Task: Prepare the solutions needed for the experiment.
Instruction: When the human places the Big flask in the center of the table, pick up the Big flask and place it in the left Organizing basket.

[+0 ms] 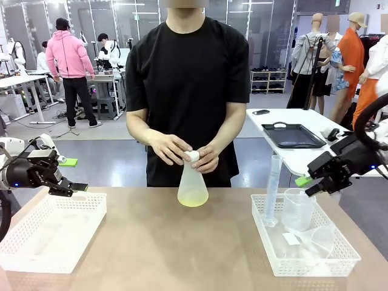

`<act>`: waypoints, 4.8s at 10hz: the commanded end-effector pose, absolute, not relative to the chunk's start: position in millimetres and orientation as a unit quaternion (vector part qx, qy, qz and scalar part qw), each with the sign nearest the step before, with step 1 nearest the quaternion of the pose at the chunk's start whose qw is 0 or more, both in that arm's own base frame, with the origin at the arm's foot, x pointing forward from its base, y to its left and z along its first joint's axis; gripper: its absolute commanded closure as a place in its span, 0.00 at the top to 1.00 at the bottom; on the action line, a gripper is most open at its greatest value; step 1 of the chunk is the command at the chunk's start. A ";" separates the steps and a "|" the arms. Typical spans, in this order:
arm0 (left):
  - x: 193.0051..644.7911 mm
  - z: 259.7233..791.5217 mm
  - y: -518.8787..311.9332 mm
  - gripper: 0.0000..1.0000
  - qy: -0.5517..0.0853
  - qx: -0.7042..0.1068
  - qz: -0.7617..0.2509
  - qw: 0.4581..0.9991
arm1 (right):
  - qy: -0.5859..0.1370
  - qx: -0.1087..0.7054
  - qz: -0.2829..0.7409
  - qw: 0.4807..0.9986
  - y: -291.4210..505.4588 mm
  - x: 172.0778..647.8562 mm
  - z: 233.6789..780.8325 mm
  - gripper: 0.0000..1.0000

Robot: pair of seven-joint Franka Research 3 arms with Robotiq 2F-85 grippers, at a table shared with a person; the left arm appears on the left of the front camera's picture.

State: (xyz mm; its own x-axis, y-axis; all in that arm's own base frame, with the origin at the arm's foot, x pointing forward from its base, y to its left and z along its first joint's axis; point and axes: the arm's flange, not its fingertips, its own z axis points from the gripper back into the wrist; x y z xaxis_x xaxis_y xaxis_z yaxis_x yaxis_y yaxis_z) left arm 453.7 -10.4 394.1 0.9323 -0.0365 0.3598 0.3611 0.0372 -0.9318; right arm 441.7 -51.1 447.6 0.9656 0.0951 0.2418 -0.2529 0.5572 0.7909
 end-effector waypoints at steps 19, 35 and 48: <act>454.3 396.7 -11.7 1.00 -0.123 -0.676 -0.141 0.713 | -0.042 0.665 -0.011 0.745 -36.7 455.1 407.2 1.00; 488.2 404.4 -30.0 1.00 -0.148 -0.644 -0.222 0.717 | -0.042 0.665 -0.011 0.745 -36.7 455.1 407.2 1.00; 548.0 412.1 -137.8 1.00 -0.088 -0.624 -0.349 0.693 | -0.042 0.665 -0.011 0.745 -36.7 455.1 407.2 1.00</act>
